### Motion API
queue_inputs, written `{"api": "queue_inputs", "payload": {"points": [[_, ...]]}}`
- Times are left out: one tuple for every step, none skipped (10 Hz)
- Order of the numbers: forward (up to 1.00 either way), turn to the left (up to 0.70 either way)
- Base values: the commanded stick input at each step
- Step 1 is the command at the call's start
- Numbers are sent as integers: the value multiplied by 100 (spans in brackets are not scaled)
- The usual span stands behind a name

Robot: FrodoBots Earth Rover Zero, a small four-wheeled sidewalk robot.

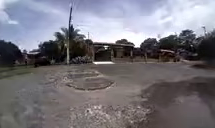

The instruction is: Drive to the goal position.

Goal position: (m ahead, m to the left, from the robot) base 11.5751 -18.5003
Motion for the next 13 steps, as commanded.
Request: {"api": "queue_inputs", "payload": {"points": [[50,-50],[50,-50],[50,-50],[50,-50],[50,-50],[50,-50],[50,-50],[50,-50],[50,-50],[50,-50],[50,-50],[50,-50],[50,-50]]}}
